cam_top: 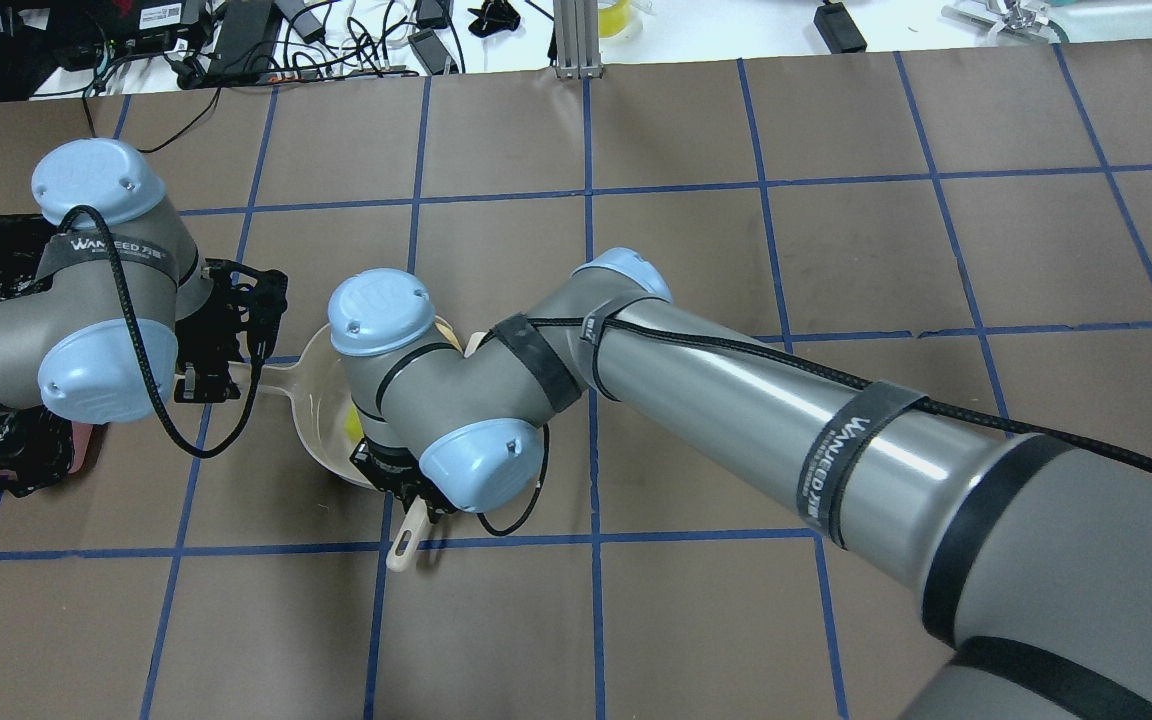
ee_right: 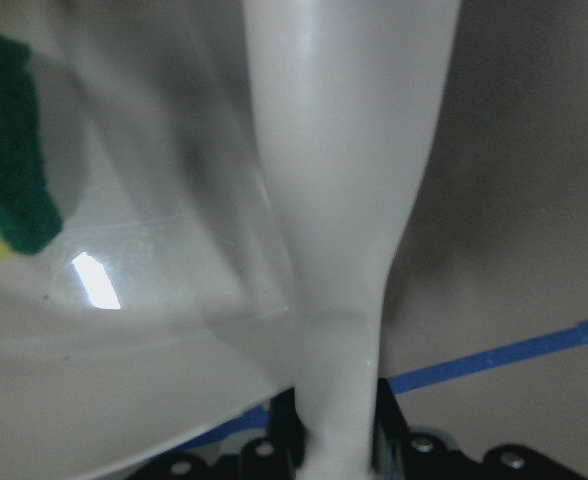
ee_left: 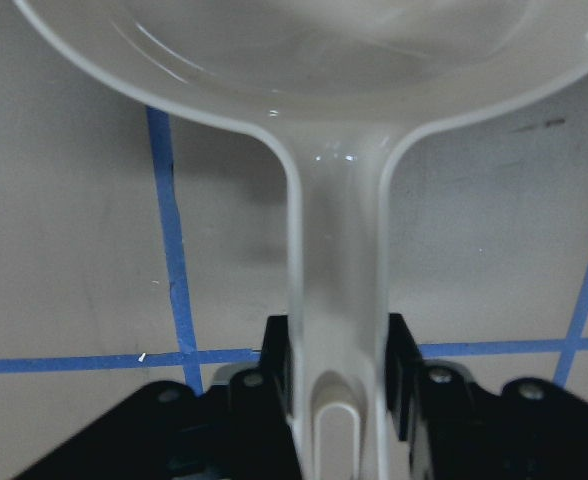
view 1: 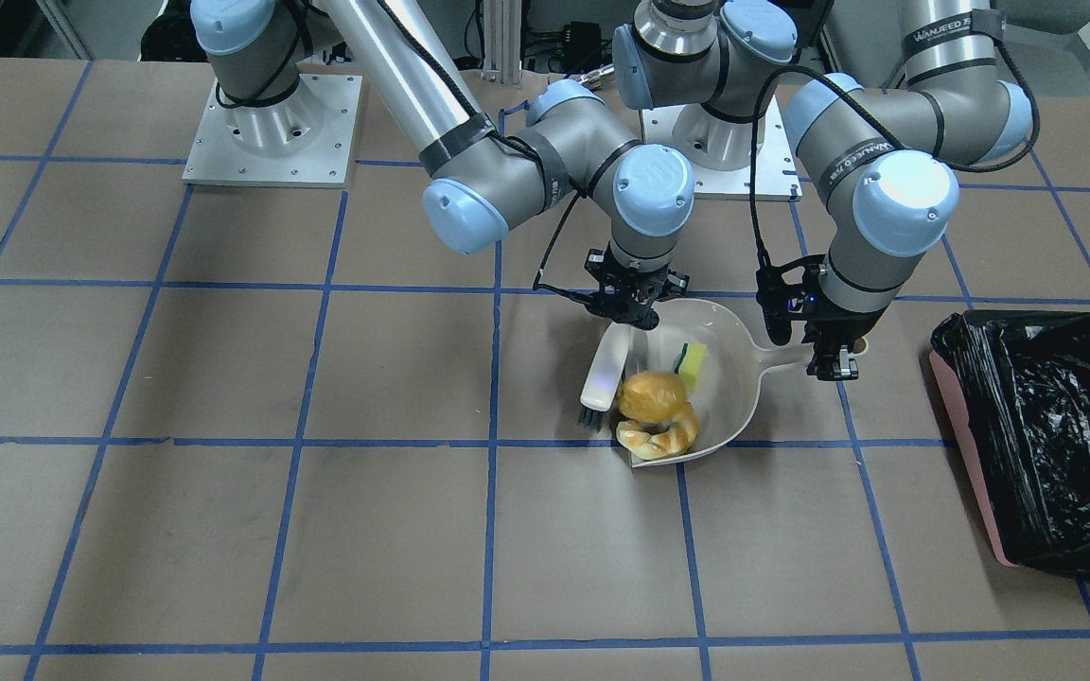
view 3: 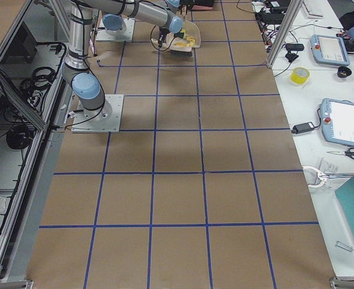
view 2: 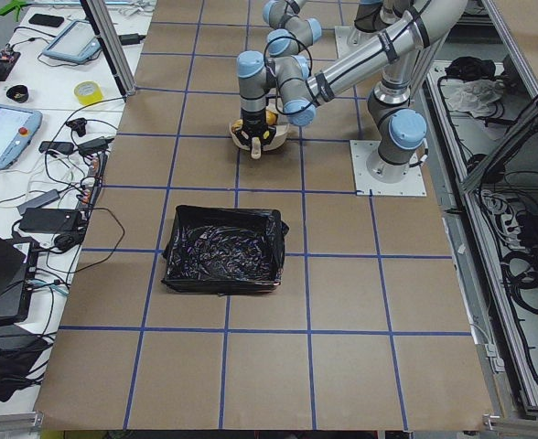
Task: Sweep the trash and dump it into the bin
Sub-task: 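Sweep the yellow potato into the dustpan with the right gripper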
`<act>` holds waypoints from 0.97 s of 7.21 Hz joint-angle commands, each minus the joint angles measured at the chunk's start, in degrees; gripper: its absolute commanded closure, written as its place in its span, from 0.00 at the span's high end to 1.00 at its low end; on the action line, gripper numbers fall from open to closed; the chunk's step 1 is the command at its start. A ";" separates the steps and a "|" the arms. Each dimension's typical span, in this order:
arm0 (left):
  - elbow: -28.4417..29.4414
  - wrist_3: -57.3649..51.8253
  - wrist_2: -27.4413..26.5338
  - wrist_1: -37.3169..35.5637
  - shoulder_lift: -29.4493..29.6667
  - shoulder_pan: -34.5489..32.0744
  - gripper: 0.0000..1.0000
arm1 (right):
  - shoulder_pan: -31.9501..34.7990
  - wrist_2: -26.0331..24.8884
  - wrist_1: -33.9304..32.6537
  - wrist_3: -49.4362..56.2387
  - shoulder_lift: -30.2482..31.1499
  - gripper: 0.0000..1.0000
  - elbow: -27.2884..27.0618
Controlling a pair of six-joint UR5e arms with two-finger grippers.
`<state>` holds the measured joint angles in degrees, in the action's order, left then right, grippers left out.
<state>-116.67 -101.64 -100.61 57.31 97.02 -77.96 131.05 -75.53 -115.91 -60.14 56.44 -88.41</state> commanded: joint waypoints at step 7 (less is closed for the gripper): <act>0.39 -0.31 0.59 0.00 0.02 0.79 0.00 | 2.98 -1.19 5.67 -3.58 0.07 0.00 4.91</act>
<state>-116.38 -101.86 -100.21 57.37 97.02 -77.38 134.39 -75.58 -112.93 -63.63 55.58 -83.44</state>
